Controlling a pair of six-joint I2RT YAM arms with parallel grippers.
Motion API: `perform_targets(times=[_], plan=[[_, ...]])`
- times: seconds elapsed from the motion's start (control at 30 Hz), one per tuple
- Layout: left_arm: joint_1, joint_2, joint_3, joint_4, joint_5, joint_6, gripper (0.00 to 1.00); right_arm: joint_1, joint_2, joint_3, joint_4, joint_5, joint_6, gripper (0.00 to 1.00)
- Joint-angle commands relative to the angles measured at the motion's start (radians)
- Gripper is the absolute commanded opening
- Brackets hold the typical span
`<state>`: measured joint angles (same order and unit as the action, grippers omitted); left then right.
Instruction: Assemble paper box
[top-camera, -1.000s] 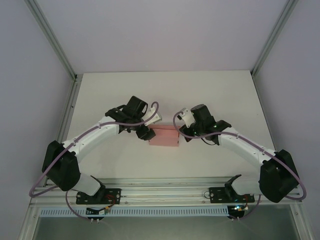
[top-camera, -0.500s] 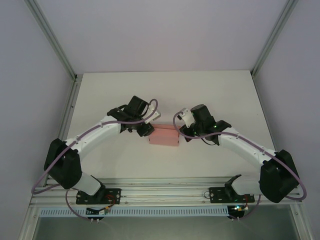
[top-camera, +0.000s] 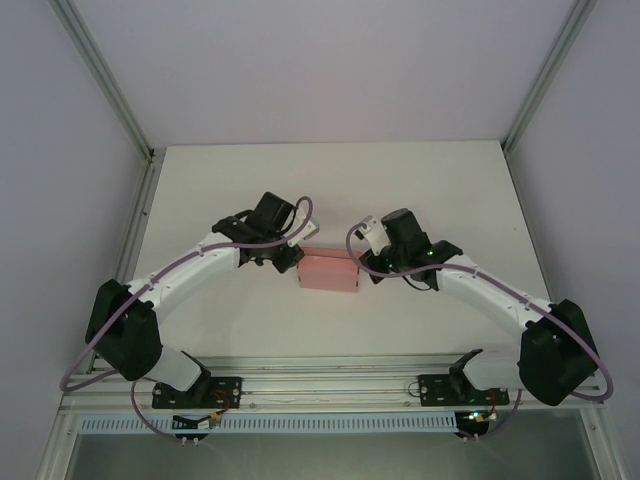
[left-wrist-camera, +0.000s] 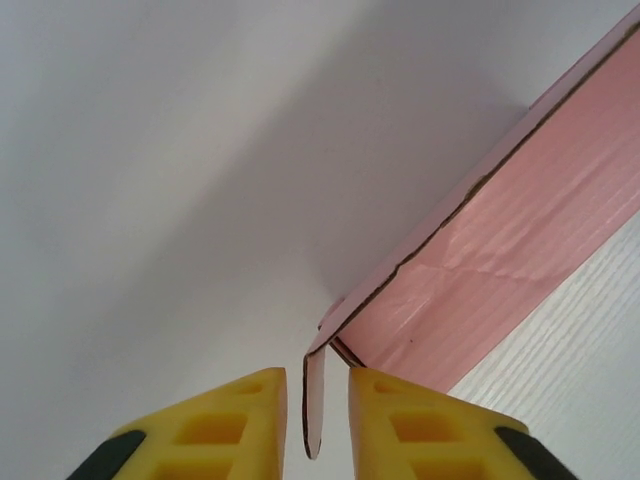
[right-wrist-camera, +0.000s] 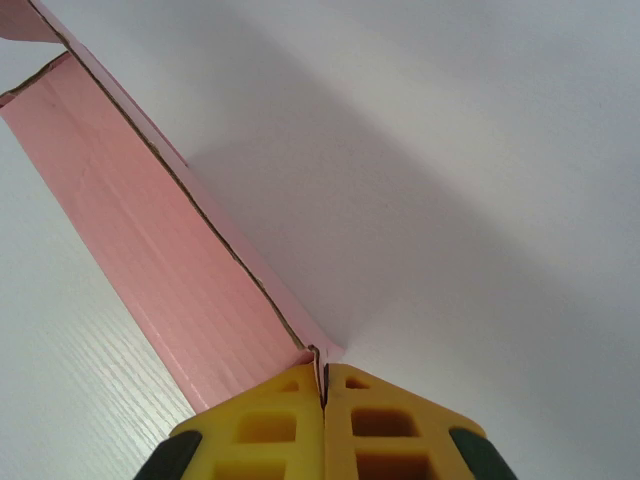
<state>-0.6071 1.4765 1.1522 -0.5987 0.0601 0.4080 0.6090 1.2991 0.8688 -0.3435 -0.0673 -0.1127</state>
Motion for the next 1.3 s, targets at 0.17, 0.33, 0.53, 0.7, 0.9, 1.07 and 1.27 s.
perform_targets(times=[0.17,0.33,0.53,0.7,0.9,1.07,1.27], plan=[[0.003,-0.006,0.016,-0.007,0.002,-0.083,0.02,0.008,-0.023,0.024,-0.013,-0.009,0.096,0.00],[-0.009,-0.011,0.028,0.040,0.020,-0.260,0.00,0.057,-0.018,0.066,-0.015,0.091,0.227,0.00],[-0.033,0.012,0.037,0.055,0.003,-0.472,0.00,0.127,0.030,0.126,-0.035,0.224,0.421,0.00],[-0.063,0.015,0.018,0.073,-0.056,-0.568,0.00,0.152,0.060,0.130,-0.018,0.308,0.628,0.00],[-0.076,0.005,-0.008,0.106,-0.072,-0.637,0.00,0.188,0.083,0.105,0.058,0.348,0.769,0.00],[-0.085,0.016,-0.026,0.151,-0.065,-0.666,0.00,0.222,0.104,0.098,0.083,0.373,0.789,0.00],[-0.091,0.022,-0.051,0.130,-0.091,-0.673,0.00,0.233,0.110,0.067,0.087,0.416,0.852,0.00]])
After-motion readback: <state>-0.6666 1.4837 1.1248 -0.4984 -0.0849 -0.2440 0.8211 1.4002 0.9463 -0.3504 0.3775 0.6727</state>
